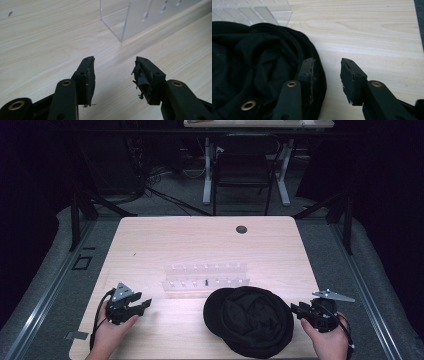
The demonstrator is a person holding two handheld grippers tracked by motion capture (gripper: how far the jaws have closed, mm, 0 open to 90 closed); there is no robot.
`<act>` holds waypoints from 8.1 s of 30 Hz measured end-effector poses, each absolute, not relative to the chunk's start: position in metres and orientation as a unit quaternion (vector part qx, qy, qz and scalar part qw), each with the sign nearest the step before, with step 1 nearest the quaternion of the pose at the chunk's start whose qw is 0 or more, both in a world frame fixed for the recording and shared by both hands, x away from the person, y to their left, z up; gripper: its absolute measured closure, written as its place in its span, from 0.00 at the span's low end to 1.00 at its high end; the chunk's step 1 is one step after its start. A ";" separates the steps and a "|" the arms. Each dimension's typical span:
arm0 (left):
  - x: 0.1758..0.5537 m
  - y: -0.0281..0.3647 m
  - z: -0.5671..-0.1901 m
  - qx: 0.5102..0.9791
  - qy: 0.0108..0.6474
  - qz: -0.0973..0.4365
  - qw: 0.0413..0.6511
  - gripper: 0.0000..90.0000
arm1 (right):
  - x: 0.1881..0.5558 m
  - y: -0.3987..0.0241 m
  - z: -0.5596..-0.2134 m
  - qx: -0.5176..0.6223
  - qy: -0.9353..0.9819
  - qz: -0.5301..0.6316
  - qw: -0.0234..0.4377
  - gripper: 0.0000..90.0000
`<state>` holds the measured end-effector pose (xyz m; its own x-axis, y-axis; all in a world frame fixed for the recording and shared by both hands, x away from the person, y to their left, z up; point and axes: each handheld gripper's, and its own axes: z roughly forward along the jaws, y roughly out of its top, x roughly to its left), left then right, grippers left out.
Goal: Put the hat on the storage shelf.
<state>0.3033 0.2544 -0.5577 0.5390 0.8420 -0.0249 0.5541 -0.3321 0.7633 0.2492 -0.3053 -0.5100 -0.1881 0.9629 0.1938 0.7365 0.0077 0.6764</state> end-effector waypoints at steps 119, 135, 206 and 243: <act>0.303 0.249 -0.561 0.803 0.434 0.183 0.366 0.55 | 0.325 -0.307 -0.520 0.646 0.743 0.140 -0.110 0.97; 0.303 0.249 -0.561 0.802 0.435 0.183 0.366 0.55 | 0.319 -0.321 -0.512 0.643 0.726 0.189 -0.150 0.98; 0.303 0.248 -0.562 0.801 0.435 0.184 0.368 0.55 | 0.310 -0.291 -0.353 0.625 0.717 0.268 -0.152 0.98; 0.303 0.247 -0.563 0.802 0.434 0.184 0.366 0.54 | 0.313 -0.314 -0.308 0.626 0.669 0.366 -0.161 0.98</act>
<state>0.3031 0.2474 -0.5626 0.5564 0.8306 -0.0231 0.5615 -0.3553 0.7474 0.3133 -0.3141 -0.3079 -0.1638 0.7200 0.6743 0.9563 -0.0518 0.2876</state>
